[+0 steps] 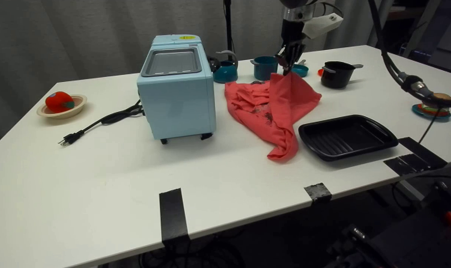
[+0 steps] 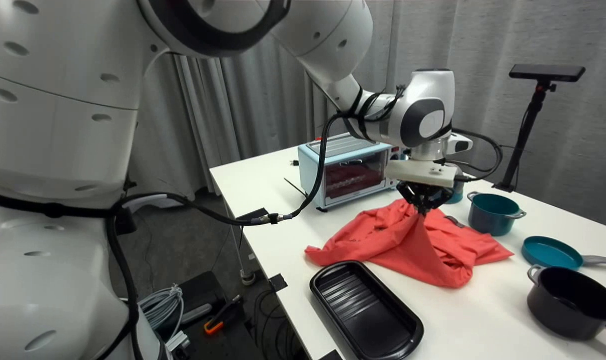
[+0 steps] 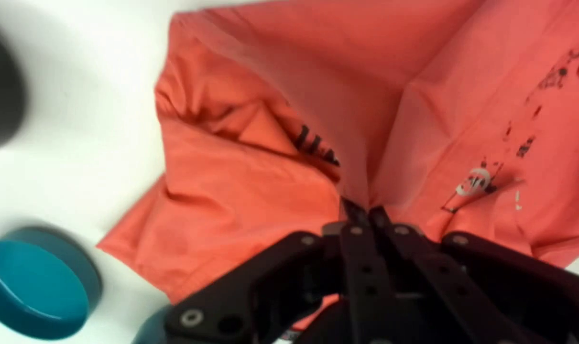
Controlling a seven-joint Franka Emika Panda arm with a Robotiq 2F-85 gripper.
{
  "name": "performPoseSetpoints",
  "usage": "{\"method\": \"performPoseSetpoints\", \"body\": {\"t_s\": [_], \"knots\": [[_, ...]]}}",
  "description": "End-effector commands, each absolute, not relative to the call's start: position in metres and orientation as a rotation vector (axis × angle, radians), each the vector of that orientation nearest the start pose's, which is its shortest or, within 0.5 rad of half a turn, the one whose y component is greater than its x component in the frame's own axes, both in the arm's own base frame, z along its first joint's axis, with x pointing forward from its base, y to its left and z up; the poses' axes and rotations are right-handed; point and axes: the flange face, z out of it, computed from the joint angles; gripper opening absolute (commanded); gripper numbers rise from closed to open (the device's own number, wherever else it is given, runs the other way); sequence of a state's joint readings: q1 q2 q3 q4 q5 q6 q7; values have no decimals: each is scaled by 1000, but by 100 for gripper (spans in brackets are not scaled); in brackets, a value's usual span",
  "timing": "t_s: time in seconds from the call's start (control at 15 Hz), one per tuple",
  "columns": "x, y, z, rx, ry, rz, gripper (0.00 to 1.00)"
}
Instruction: Unfold the long sleeve shirt on the table
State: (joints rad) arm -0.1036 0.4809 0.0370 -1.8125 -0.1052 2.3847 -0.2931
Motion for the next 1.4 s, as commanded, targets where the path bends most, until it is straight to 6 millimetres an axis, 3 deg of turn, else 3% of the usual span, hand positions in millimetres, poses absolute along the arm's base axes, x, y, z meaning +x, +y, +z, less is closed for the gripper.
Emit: {"method": "performPoseSetpoints", "body": {"t_s": [0.0,0.33,0.53,0.67,1.0,1.33], "knots": [[606,-65,314,-3247,-398,160,1],[535,-93,323,-3209,-240,638,1],[503,-106,321,-3175,-150,844,1],[488,-113,319,-3176,-90,932,30],[476,-126,315,-3234,-124,1013,68],[494,-117,323,-3251,-155,806,100]]}}
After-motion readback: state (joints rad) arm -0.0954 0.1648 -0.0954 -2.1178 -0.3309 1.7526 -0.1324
